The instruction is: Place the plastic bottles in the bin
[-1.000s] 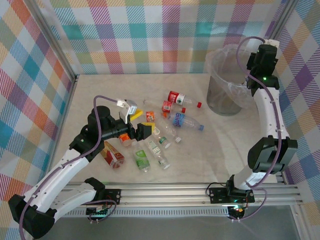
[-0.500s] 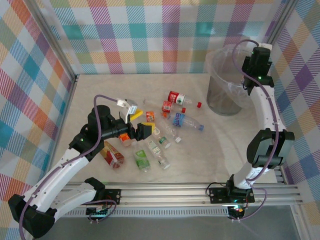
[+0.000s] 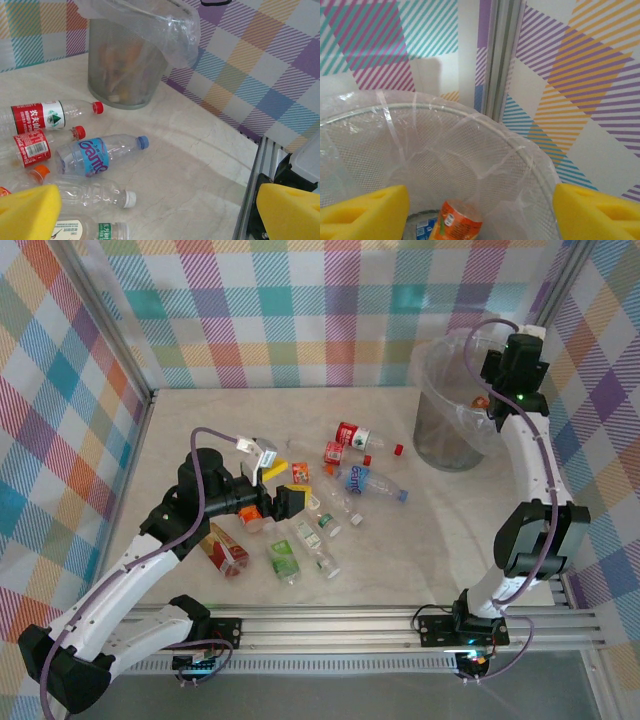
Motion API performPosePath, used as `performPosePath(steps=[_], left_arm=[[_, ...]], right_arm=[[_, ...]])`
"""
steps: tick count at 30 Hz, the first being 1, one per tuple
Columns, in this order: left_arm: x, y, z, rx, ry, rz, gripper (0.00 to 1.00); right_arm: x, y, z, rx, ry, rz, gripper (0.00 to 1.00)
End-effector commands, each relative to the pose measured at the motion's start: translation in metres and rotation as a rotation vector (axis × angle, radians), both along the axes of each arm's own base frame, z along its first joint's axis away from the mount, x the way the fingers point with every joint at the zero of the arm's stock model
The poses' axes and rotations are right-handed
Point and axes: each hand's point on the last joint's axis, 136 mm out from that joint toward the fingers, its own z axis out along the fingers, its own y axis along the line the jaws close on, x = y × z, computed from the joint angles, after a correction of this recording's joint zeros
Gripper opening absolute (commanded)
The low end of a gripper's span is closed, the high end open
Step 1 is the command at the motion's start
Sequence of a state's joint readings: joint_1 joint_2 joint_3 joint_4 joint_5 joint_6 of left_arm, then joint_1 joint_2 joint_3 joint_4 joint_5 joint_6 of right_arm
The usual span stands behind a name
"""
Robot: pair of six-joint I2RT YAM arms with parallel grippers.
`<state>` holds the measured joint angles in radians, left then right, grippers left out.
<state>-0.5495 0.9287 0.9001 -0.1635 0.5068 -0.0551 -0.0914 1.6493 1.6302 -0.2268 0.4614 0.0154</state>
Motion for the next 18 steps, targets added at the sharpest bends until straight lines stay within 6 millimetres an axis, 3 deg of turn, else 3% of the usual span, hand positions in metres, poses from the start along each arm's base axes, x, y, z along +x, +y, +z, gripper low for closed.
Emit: performPosePath(steps=[1,10,14,18], left_arm=[[-0.006,-0.003,0.015,-0.010,-0.039,-0.031,1.00],[-0.008,-0.003,0.015,-0.006,-0.037,-0.041,1.00],[-0.010,-0.003,0.016,0.011,-0.043,-0.055,1.00],[-0.017,0.000,0.012,0.080,-0.045,-0.085,1.00]], right_arm=[[-0.013,0.004,0.027,0.008,-0.069,0.014,0.76],[-0.044,0.027,0.059,0.075,-0.124,0.105,0.78],[-0.065,0.051,0.073,0.119,-0.136,0.183,0.78],[-0.089,0.087,0.068,0.196,-0.081,0.305,0.79]])
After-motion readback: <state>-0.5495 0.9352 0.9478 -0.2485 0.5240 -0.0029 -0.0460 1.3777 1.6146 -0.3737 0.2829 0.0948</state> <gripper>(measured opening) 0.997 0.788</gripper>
